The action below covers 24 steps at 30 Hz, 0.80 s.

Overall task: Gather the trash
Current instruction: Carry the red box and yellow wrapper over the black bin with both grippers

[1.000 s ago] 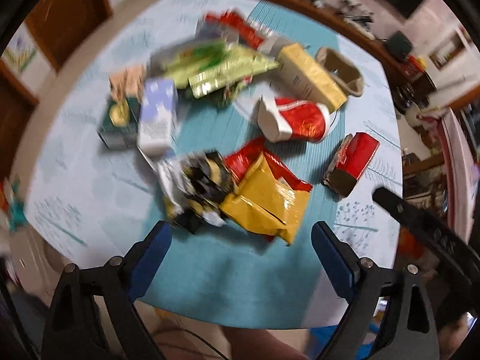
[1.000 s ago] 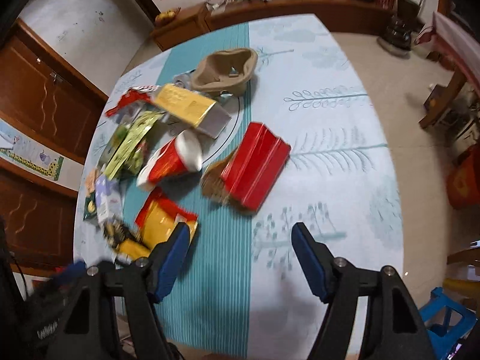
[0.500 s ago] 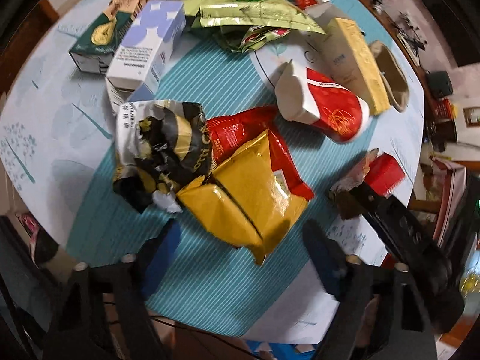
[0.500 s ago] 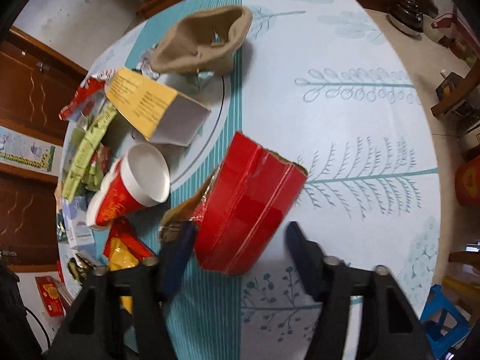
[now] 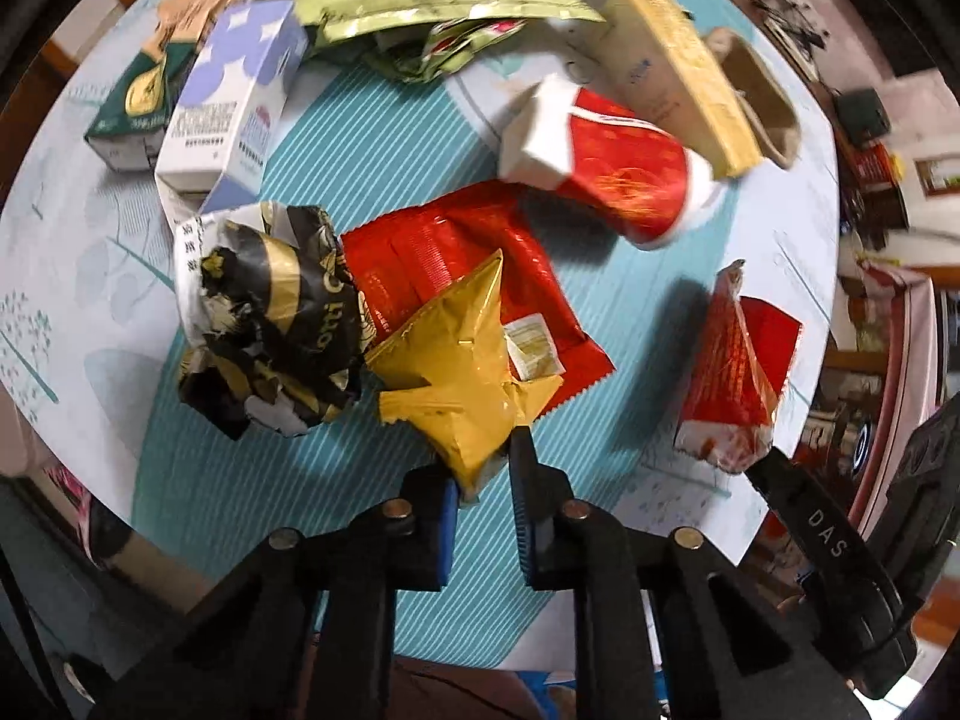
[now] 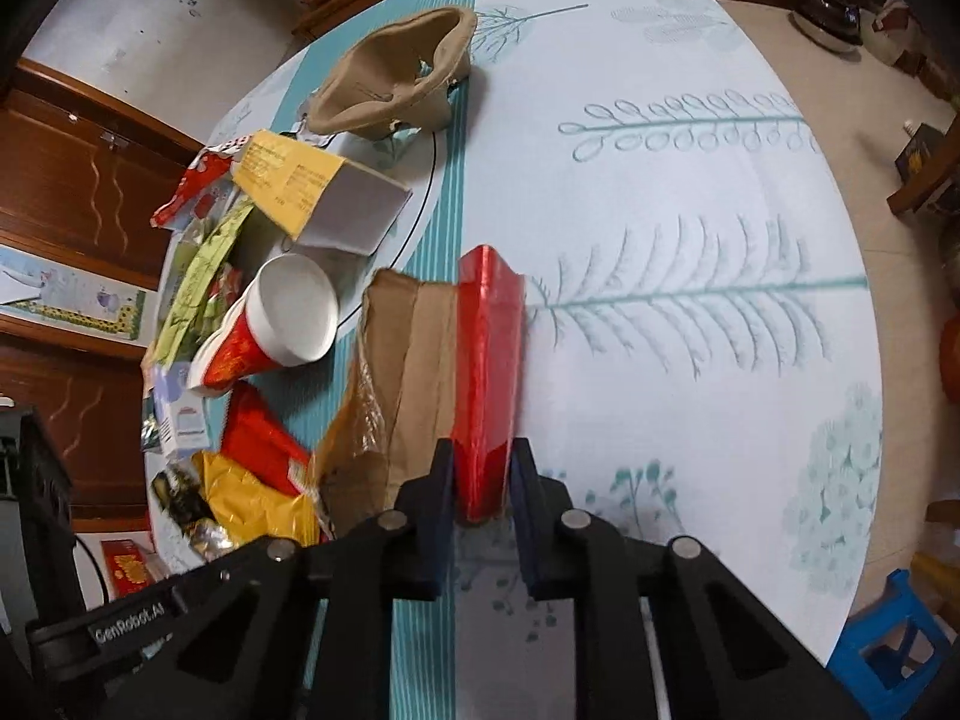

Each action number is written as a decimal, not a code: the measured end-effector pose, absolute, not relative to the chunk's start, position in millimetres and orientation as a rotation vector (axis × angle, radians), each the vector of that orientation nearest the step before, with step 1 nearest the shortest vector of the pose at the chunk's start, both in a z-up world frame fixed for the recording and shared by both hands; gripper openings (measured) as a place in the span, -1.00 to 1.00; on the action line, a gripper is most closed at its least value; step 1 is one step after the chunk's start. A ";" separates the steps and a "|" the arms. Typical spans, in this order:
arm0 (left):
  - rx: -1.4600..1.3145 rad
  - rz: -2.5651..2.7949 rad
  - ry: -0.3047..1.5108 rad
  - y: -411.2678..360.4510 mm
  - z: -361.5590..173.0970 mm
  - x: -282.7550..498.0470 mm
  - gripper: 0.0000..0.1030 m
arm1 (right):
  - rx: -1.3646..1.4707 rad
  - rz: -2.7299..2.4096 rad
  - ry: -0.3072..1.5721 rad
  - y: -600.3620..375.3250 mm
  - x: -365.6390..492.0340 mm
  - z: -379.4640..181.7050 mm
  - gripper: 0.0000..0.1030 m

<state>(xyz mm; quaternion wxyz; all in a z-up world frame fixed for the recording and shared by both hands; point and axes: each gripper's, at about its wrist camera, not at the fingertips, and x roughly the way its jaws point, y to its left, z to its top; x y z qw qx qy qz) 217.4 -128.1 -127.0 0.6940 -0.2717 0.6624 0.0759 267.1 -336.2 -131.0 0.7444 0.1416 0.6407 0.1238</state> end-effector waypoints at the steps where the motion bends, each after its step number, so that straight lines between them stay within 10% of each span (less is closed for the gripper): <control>1: -0.591 0.159 1.472 -129.5 -123.3 217.1 -0.77 | 0.316 0.277 1.401 -335.6 263.2 -130.0 -0.70; 24: -0.293 -0.098 1.292 -76.0 -42.0 149.4 -0.81 | 0.351 0.317 1.279 -282.4 142.7 -67.9 -0.74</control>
